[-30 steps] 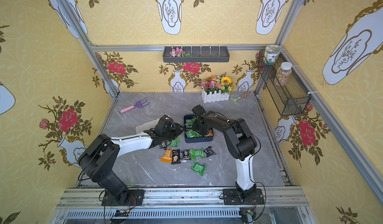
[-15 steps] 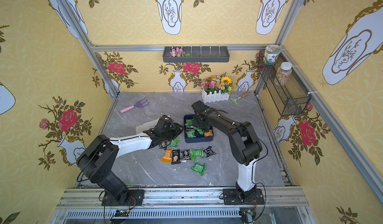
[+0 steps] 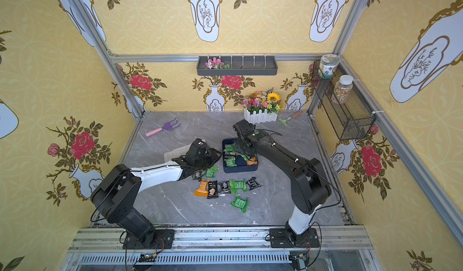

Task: Take the cookies out of the storage box
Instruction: Pick up the cookie from the storage box, then place the cookie at the center of the board.

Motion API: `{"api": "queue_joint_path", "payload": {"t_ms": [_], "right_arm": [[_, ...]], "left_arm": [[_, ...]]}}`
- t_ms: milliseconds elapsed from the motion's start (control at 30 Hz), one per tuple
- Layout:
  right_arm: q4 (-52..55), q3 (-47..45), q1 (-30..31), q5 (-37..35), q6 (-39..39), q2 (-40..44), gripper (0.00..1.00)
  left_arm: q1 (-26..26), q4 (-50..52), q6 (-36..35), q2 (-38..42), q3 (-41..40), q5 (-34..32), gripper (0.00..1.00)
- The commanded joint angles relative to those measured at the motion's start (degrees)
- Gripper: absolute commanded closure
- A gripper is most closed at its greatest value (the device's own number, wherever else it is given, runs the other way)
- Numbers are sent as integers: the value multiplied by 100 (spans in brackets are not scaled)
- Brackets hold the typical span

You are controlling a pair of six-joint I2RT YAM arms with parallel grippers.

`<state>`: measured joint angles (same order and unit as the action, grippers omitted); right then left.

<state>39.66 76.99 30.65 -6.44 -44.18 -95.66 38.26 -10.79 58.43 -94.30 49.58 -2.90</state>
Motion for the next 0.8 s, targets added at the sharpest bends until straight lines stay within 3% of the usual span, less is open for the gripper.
{"api": "queue_joint_path", "payload": {"t_ms": [0, 167, 333, 533, 767], "right_arm": [[680, -356, -65, -298, 449, 431, 63], [942, -1139, -439, -186, 1322, 1292, 62], [1236, -1667, -955, 4, 1522, 1641, 62], [542, -1987, -1215, 625, 1551, 1166, 62], [-50, -2107, -1258, 738, 1626, 460, 60]], "left_arm": [[-3, -96, -109, 16, -42, -9, 55], [-3, -158, -119, 30, -51, 32, 55], [-3, -238, -79, 61, -101, 57, 55], [-3, -240, -95, 82, -127, 99, 55], [-3, -160, -109, 334, -330, 27, 55]]}}
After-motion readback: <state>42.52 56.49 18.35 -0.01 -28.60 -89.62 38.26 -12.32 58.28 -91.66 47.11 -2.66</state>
